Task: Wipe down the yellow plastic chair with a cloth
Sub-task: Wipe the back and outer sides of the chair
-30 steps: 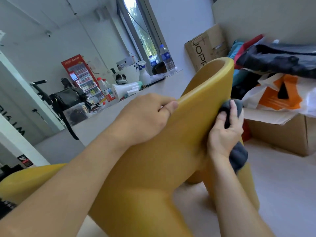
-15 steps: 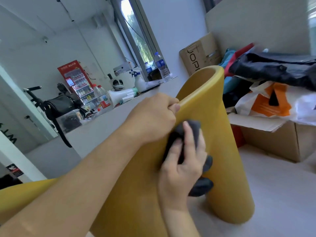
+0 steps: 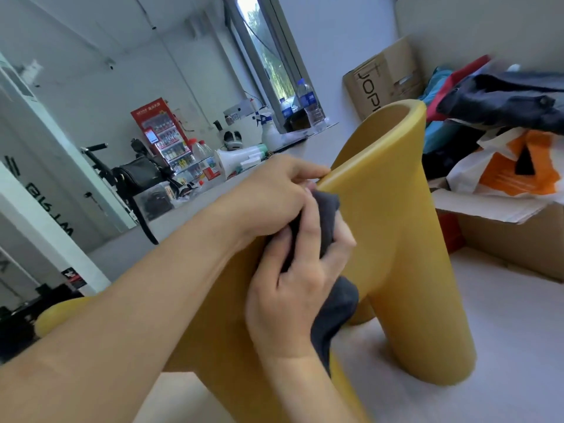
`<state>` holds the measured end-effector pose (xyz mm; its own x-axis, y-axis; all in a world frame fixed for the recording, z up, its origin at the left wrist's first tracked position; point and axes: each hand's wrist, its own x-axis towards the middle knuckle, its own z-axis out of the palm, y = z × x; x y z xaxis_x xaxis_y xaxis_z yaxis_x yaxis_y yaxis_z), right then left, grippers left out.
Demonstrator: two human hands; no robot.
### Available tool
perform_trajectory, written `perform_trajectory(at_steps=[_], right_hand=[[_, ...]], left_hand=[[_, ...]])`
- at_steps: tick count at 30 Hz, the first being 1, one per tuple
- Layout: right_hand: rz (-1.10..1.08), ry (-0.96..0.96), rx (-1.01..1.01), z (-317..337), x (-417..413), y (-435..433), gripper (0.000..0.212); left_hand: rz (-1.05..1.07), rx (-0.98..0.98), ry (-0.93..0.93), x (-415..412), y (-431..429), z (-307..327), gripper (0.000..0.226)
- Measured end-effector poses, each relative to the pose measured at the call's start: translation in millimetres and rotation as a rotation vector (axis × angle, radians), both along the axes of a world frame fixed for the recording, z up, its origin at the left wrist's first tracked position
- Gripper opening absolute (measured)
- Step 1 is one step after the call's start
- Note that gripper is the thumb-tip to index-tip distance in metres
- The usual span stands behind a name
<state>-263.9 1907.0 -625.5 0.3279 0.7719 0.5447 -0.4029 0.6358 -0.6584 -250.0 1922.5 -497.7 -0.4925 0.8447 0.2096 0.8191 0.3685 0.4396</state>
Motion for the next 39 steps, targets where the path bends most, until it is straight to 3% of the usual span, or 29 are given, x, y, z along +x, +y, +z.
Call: perform_trajectory(at_steps=[2, 4, 9, 11, 14, 17, 19, 21, 23, 24, 27, 30, 34, 39], right_hand=[[-0.047, -0.056, 0.140, 0.7, 0.8, 16.4, 0.034], [-0.135, -0.085, 0.134, -11.2, 0.5, 52.0, 0.032], [0.077, 0.044, -0.390, -36.7, -1.8, 108.2, 0.041], [0.044, 0.035, -0.308, -24.2, -6.3, 61.6, 0.036], [-0.015, 0.009, 0.011, -0.9, -3.5, -6.9, 0.034], [-0.065, -0.020, 0.159, -2.7, 4.8, 28.9, 0.032], [-0.047, -0.009, -0.006, -14.2, 6.5, 77.9, 0.032], [0.103, 0.050, -0.318, -23.6, 9.2, 119.1, 0.033], [0.202, 0.063, -0.505, -30.6, 8.6, 119.9, 0.035], [0.180, 0.051, -0.462, -27.0, 8.0, 99.6, 0.036], [0.112, 0.021, -0.057, 3.6, 17.2, 21.6, 0.036], [0.054, 0.017, 0.146, 30.0, 25.7, 52.2, 0.048], [0.040, 0.003, -0.179, -18.5, 13.7, 151.8, 0.051], [0.442, -0.066, -0.849, -126.9, -23.0, 129.8, 0.046]], left_hand=[[-0.061, -0.026, -0.059, -0.7, -9.5, 3.6, 0.037], [-0.132, -0.077, -0.030, -3.9, -20.7, 6.1, 0.033], [-0.020, -0.119, 0.089, -11.2, -57.5, -3.3, 0.033], [-0.064, -0.023, 0.113, -9.8, -53.3, -6.7, 0.023], [-0.125, 0.048, 0.083, -8.6, -40.0, -5.9, 0.031], [-0.161, 0.022, 0.084, -7.3, -37.0, -4.6, 0.031], [-0.157, -0.055, 0.175, -3.1, -32.0, -5.0, 0.028], [-0.108, -0.122, 0.356, 1.7, -22.4, -6.4, 0.029], [-0.079, -0.112, 0.428, 3.9, -14.1, -6.9, 0.030], [-0.083, -0.091, 0.437, 4.0, -12.1, -6.5, 0.028], [-0.159, -0.012, 0.281, -2.6, -16.2, -4.4, 0.028], [-0.211, 0.042, 0.168, -3.6, -24.8, -3.9, 0.035], [-0.092, -0.011, 0.308, -0.2, -18.1, -7.9, 0.035], [-0.065, -0.007, 0.416, 10.1, -14.8, -8.6, 0.028]])
